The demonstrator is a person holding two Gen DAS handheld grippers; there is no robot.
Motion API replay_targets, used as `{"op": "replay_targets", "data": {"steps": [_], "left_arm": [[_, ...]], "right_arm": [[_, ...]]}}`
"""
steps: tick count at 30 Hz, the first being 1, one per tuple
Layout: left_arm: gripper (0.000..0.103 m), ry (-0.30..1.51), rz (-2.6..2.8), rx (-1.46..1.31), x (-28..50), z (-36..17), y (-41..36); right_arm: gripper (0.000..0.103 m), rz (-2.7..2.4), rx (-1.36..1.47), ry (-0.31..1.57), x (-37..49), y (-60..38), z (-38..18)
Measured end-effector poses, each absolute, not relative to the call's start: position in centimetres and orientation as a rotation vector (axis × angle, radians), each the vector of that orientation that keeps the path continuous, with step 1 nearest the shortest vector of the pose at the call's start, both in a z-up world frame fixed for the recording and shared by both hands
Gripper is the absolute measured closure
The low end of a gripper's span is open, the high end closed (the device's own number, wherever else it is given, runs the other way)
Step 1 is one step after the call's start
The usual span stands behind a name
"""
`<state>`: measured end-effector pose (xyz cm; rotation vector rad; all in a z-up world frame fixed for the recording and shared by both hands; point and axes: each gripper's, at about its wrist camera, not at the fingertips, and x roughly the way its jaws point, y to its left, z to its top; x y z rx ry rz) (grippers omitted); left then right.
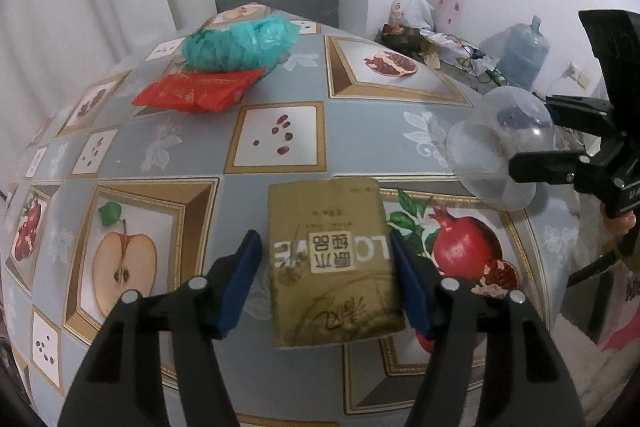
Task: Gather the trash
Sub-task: 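Carry the gold box and clear dome over the blue wastebasket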
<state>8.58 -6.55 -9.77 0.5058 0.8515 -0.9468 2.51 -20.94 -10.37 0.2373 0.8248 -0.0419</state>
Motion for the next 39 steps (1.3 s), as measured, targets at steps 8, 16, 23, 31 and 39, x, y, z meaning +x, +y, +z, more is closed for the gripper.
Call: {"op": "replay_targets", "data": {"steps": [8, 16, 23, 31, 39], "left_arm": [[0.05, 0.827, -0.936, 0.527, 8.2, -9.7, -6.6], [0.05, 0.8, -0.944, 0.516, 7.9, -9.0, -6.5], [0.05, 0.743, -1.009, 0.486, 7.9, -6.3, -8.2], [0.05, 0.669, -1.183, 0.453, 8.1, -2.1, -15.5], [0.05, 0.796, -1.41, 0.455, 6.9, -1.4, -29.0]], "right_arm": [[0.032, -0.045, 0.252, 0.808, 2.2, -20.8, -10.3], [0.033, -0.068, 0.279, 0.764, 0.9, -21.1, -9.1], [0.033, -0.138, 0.336, 0.68, -1.6, -23.0, -6.9], [0.033, -0.396, 0.41, 0.543, -8.5, -28.7, -4.2], [0.032, -0.631, 0.541, 0.48, -14.7, -35.4, -5.6]]}}
